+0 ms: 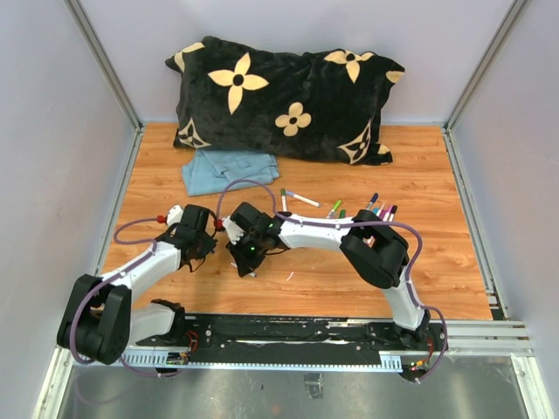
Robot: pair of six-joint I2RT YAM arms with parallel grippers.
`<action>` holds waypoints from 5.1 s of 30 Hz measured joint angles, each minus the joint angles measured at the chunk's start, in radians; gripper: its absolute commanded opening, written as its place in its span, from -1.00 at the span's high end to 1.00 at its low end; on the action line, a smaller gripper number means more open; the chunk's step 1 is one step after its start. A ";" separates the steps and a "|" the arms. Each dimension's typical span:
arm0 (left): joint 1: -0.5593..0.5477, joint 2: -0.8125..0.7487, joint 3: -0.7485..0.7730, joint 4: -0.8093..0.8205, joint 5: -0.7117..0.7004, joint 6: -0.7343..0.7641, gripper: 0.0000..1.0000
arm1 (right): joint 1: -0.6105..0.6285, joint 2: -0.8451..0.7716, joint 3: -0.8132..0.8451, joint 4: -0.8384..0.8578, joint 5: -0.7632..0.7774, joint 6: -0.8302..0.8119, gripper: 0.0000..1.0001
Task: Open the pen caps
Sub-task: Place the pen cap at the center of the board, then pick up the pen from the center of the board.
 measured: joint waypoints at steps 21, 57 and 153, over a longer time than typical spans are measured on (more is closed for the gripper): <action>0.000 -0.196 -0.121 -0.024 -0.015 -0.062 0.15 | 0.058 0.017 0.029 -0.011 0.211 -0.052 0.52; 0.002 -0.616 -0.324 0.455 0.581 0.107 -0.89 | -0.329 -0.831 -0.327 -0.267 -0.226 -0.699 -0.27; -0.438 0.740 0.711 0.104 -0.156 0.410 0.90 | -0.713 -0.966 -0.430 -0.249 -0.389 -0.620 -0.33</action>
